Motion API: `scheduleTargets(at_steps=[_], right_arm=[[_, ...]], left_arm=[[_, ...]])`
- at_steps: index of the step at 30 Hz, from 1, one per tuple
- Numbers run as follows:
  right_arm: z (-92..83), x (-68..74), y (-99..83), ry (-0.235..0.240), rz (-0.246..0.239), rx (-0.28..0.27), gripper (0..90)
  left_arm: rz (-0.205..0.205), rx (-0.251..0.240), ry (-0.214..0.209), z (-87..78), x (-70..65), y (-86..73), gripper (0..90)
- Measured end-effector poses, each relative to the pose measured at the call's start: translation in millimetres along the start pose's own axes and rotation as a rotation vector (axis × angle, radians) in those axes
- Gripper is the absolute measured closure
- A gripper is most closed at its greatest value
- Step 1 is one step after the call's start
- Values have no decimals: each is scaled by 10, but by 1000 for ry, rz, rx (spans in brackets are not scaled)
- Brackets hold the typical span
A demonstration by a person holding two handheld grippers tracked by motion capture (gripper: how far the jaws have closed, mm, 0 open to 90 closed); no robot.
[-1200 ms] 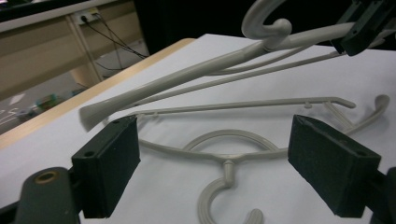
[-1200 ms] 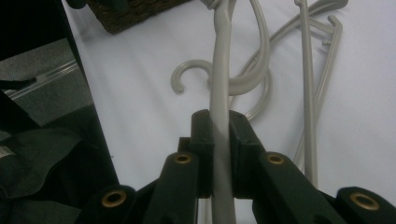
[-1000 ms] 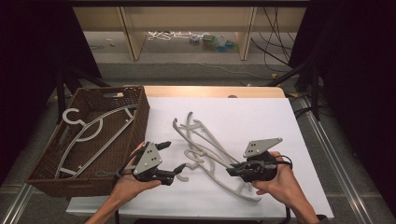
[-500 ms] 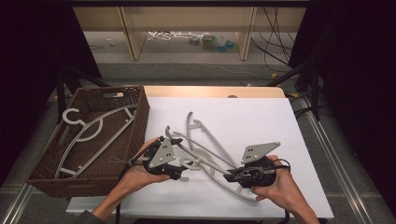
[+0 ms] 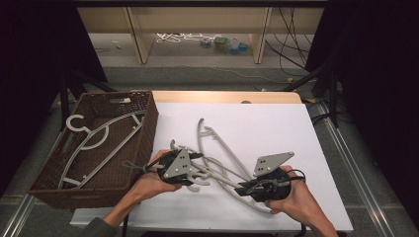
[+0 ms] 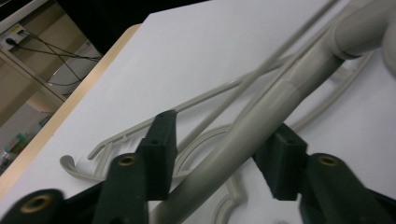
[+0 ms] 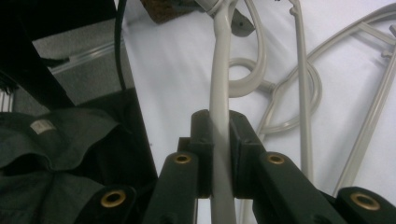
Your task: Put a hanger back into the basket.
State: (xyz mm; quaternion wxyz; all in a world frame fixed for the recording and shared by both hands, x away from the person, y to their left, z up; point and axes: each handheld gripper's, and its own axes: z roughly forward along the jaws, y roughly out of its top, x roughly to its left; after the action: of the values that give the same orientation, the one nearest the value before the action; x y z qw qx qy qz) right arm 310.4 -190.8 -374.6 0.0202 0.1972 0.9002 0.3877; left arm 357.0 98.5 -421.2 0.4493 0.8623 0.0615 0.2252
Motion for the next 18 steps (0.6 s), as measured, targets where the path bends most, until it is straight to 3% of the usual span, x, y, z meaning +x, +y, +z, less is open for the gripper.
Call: scheduleTargets(at_steps=[5, 11, 16, 17, 18], right_arm=[[-17, -10, -4, 17, -21, -9, 826], [-68, -41, -8, 33, -49, -26, 820], [-109, -87, -6, 17, -40, -48, 780], [-116, -94, -4, 4, -47, -45, 764], [-117, -96, -5, -25, -46, -46, 731]], left_arm=[[99, 17, -37, -33, -5, 21, 625], [191, 47, -27, -107, -29, 114, 663], [196, 59, -46, -118, -52, 141, 693], [158, 42, -83, -112, -60, 139, 704], [138, 11, -74, -114, -73, 144, 746]])
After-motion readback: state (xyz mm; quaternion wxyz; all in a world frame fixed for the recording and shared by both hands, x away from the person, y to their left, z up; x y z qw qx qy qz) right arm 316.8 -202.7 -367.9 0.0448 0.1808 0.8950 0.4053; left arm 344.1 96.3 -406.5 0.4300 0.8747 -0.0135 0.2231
